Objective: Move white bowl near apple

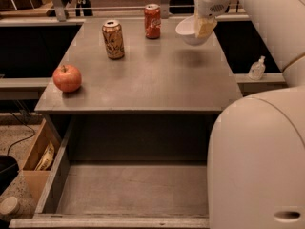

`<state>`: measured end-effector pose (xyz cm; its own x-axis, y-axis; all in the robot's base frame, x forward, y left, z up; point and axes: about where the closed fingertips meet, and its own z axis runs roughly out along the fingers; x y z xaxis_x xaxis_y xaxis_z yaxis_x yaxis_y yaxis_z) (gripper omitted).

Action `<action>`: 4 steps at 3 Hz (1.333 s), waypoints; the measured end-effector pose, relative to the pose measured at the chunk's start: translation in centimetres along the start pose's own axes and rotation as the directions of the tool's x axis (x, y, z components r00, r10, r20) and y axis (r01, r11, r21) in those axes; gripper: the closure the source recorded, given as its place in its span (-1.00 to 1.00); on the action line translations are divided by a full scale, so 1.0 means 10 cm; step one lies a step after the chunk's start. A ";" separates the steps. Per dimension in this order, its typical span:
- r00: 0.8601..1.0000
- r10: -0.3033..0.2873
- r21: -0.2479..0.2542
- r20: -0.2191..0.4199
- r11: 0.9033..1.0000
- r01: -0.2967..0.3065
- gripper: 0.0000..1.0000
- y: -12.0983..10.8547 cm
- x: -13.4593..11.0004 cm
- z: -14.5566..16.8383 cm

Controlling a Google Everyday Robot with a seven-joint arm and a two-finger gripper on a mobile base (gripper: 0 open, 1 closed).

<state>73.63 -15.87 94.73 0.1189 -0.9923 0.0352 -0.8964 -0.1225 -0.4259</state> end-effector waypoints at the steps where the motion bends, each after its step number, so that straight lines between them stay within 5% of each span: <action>1: 0.999 -0.032 0.041 0.043 0.999 0.031 1.00 -0.08 -0.06 -0.18; 2: 0.980 -0.081 0.063 0.179 0.996 0.071 1.00 0.03 -0.13 -0.35; 3: 0.914 -0.125 0.070 0.386 0.992 0.106 1.00 0.33 -0.29 -0.57; 4: 0.809 -0.142 0.070 0.570 0.990 0.124 1.00 0.65 -0.50 -0.78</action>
Offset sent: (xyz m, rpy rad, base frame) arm -0.0693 0.0248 0.0522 0.4020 0.0096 0.3422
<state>63.83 -11.82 98.83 0.4666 -0.7747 -0.4268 -0.8426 -0.2428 -0.4806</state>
